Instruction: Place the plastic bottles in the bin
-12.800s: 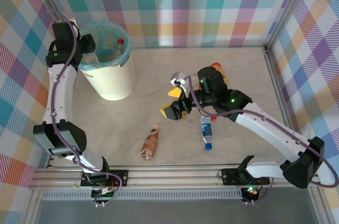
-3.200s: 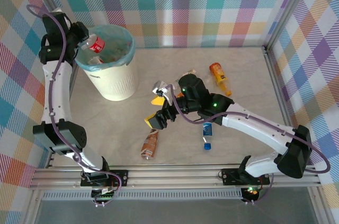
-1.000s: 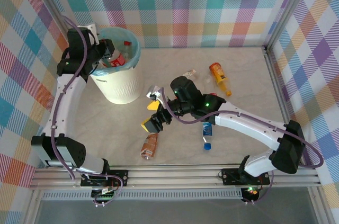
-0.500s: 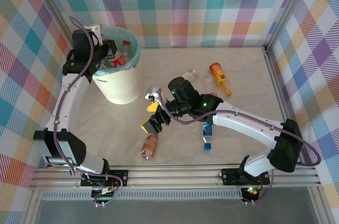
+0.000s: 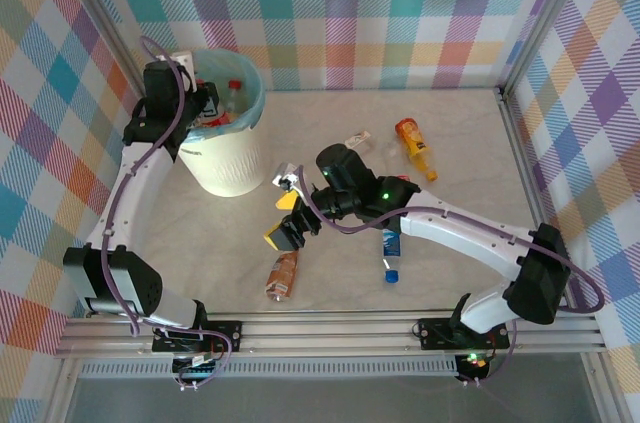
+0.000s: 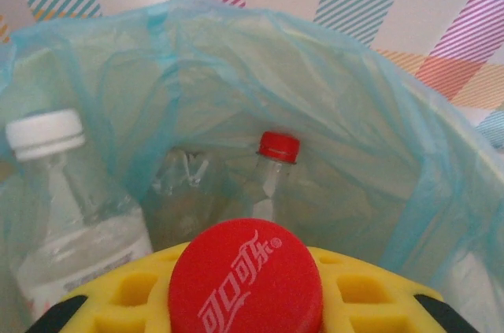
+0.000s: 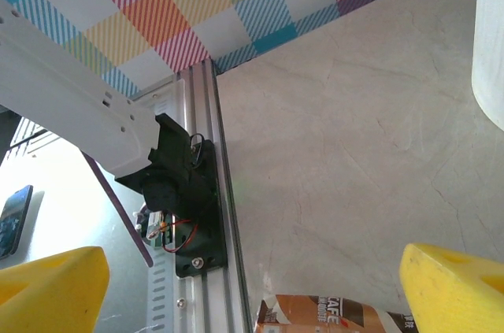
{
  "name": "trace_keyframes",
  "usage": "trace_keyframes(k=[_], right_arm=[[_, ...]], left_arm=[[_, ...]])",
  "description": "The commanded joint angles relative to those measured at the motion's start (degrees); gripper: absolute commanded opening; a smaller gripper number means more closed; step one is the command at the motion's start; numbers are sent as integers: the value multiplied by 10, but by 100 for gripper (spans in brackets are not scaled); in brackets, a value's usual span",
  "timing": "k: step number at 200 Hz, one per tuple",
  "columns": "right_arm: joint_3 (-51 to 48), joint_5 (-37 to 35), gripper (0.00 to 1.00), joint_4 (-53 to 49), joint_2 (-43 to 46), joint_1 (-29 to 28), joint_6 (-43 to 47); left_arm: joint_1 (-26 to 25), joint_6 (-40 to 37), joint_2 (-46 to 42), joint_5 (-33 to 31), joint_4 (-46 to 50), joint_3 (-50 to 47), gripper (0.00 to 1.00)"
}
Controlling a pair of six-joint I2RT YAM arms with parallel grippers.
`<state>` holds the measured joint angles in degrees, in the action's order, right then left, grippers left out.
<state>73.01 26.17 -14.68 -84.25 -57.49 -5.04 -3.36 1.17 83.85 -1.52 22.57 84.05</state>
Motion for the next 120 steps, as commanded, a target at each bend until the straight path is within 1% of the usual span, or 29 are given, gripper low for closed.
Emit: trace_keyframes(k=[1,27,40,48,55,61,69,79,87,102,109,113,120], right_arm=[[23,10,95,0,-9,-9,11],[24,9,95,-6,-8,-12,13],[25,7,95,-15,-6,-12,17],[26,4,95,-19,-5,-13,18],[26,3,95,-20,-3,-13,20],[26,3,95,-20,-1,-12,19],[26,1,95,-20,3,-12,18],[26,-1,95,-17,6,-13,16],[27,-2,95,-15,9,-13,15],[28,-10,95,-11,14,-13,11],[28,-14,95,-10,16,-13,10],[29,-15,95,-9,17,-13,9],[30,-17,95,-8,19,-13,9]], left_arm=[[2,-22,6,-11,-3,-36,0],[2,-15,18,1,-1,-47,0],[1,-10,24,5,12,-31,4],[2,-5,25,8,20,-15,8],[2,-1,25,12,29,1,13],[2,2,24,16,37,14,21],[2,8,21,21,50,37,33],[2,18,15,25,64,64,52],[1,27,7,26,75,86,61],[2,43,-12,23,91,118,75],[2,50,-23,21,95,131,77],[2,55,-29,17,97,136,81],[2,61,-42,15,99,145,83]])
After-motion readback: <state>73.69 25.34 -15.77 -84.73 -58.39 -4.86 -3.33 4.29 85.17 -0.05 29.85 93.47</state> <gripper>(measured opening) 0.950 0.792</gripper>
